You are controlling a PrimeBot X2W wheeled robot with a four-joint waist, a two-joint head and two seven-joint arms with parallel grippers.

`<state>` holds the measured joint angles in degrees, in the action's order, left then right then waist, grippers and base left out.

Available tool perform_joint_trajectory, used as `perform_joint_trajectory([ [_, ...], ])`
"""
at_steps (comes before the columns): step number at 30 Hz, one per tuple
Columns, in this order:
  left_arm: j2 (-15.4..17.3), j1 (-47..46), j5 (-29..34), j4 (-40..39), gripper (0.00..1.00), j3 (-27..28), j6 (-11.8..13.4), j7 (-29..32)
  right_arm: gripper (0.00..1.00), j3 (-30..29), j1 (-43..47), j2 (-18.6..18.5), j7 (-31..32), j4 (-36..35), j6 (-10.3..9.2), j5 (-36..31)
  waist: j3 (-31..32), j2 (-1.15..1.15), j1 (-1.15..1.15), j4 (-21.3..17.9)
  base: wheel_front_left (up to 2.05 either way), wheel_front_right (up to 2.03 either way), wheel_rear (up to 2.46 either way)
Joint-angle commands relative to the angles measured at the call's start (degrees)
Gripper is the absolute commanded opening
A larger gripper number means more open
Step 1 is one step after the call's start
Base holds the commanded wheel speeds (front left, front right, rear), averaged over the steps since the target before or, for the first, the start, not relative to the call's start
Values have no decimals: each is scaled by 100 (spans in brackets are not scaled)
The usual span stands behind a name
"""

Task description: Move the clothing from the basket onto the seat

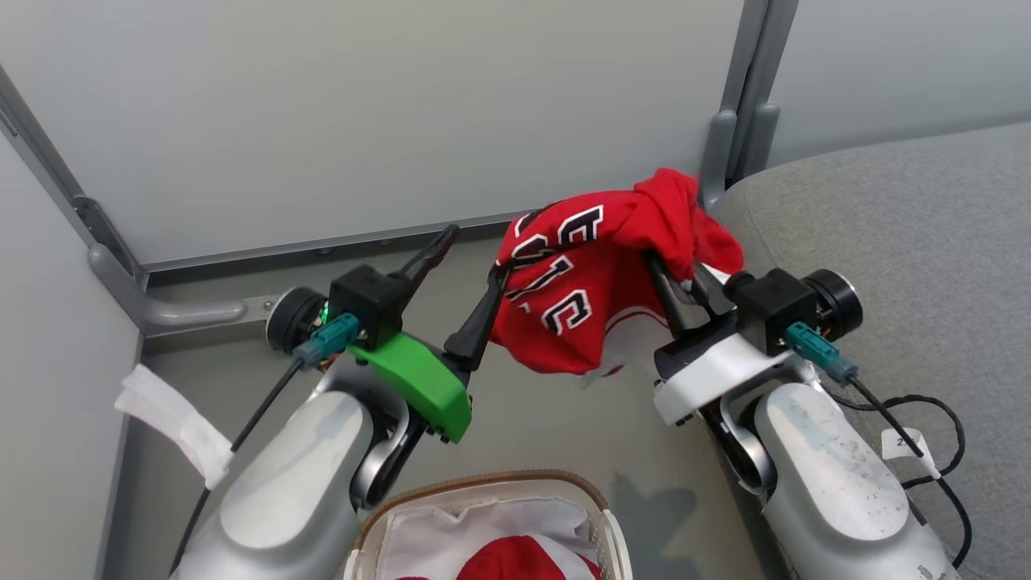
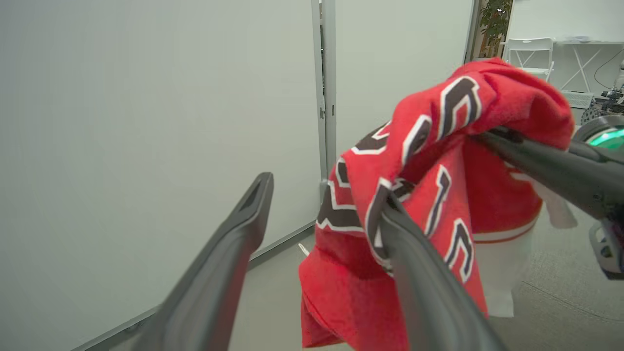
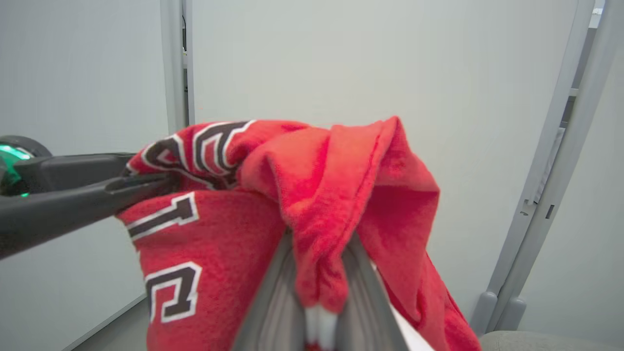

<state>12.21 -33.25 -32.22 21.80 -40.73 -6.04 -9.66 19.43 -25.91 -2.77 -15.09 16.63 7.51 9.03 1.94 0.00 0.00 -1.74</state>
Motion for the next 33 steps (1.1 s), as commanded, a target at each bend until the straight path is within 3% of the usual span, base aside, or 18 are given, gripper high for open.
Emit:
perform_joint_trajectory([
  [1, 40, 191, -47, 42, 100, 8, 17, -91, 0, -111, -83, -20, -12, -40, -5, -51, -26, 0, 0, -15, 0, 0, 0],
  [16, -77, 1180, 126, 266, 100, 171, 102, -552, 0, -1098, 84, -22, -12, -123, -5, -624, -299, 0, 0, -380, 0, 0, 0],
  [33, -436, 1022, 890, 160, 100, 462, -54, -550, 0, -1907, 110, -13, -13, -427, -6, -1023, -1345, 0, 0, -2190, 0, 0, 0],
])
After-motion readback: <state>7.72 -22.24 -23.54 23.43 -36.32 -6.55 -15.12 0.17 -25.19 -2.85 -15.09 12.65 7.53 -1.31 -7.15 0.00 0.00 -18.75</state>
